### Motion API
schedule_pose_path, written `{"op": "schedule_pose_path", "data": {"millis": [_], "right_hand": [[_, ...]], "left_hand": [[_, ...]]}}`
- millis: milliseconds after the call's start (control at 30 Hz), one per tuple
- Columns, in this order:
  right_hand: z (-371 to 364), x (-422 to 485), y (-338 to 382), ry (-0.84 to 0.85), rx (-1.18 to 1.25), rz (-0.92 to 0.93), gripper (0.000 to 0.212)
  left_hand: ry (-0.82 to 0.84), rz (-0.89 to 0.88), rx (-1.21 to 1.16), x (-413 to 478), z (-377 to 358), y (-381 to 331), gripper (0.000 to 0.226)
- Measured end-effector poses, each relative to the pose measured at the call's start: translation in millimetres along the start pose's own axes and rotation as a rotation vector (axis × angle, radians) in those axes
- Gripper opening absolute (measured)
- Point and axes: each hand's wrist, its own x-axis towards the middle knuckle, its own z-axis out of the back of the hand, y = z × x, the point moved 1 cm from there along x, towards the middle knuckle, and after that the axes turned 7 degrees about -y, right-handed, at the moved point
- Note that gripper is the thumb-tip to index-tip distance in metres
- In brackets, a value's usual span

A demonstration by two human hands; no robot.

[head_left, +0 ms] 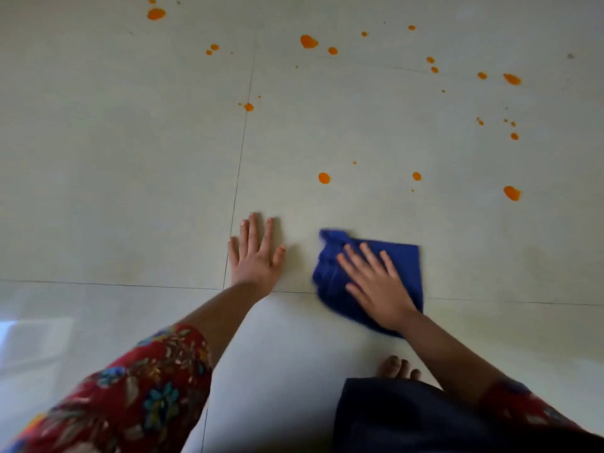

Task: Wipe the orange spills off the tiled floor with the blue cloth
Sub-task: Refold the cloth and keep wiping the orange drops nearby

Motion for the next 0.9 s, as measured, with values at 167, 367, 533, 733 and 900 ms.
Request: {"op": "schedule_pose_path", "data": {"millis": [167, 367, 533, 733, 900], "right_hand": [[6, 44, -10, 0.014, 0.09, -0.271, 0.064], [-1, -21, -3, 0.009, -0.011, 0.357, 0.057], [4, 19, -77, -0.03, -0.044, -0.018, 0.055], [-4, 20, -12, -0.059, -0.009, 0.294, 0.056], [1, 23, -77, -0.073, 0.0, 0.201, 0.057]], "left_hand": [[0.006, 0.01, 0.072, -8, -11, -10, 0.061], [-0.005, -0.063, 0.153, -17, -12, 10, 0.075], [-0.098, -0.057, 0.185, -19, -19, 10, 0.073], [-0.254, -0.017, 0.126, -19, -18, 0, 0.069], [-0.259, -0.01, 0.083, 2, -20, -14, 0.074]]}}
